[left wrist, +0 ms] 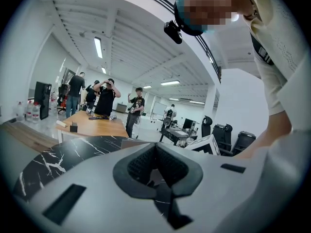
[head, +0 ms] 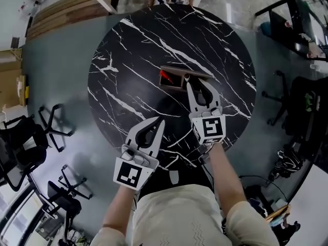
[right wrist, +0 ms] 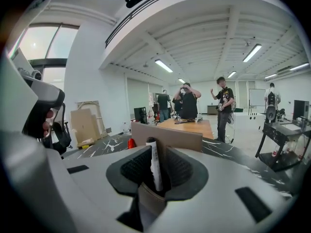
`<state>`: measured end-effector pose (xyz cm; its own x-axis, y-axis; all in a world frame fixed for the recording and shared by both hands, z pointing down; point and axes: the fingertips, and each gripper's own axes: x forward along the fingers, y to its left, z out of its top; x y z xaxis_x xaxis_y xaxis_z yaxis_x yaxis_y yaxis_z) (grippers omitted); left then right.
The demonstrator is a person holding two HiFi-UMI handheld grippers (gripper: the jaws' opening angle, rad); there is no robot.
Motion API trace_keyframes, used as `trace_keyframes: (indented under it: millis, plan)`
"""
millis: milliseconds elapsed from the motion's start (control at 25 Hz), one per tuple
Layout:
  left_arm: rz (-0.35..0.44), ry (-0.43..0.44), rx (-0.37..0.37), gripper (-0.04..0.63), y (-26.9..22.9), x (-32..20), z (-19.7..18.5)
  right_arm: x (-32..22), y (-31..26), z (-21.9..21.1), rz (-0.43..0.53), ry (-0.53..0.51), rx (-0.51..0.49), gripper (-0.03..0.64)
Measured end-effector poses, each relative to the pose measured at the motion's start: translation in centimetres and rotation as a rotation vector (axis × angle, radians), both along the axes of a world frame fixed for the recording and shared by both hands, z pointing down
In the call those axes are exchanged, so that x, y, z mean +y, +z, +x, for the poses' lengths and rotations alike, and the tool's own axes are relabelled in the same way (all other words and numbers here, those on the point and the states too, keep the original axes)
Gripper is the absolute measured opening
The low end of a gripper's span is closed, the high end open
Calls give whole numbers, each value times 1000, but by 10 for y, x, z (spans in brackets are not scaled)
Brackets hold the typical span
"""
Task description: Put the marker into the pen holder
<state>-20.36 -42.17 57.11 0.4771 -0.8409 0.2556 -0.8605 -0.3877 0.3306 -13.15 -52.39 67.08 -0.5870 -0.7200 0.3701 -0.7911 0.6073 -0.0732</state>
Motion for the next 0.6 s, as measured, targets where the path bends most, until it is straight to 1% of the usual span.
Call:
trace_keyframes:
  millis: [200,320,480,520,600]
  plan:
    - [-2,-5,-11,12,1,6,-3,1,-4,-2,-4,0,-17,81]
    - [6,-9,-11,12,1,8,-4,4,-16,-3,12,4,-27,81]
    - [30,-5,-8,12,-10,8,1,15,-40,-1,2,6,-81,80]
    - [37,-4,-6,11,-14,9,3,19,-49,0,7,3,-95,74]
    - [48,1,-3,12,-21,10,6,26,-66,2,27,0,-107,39]
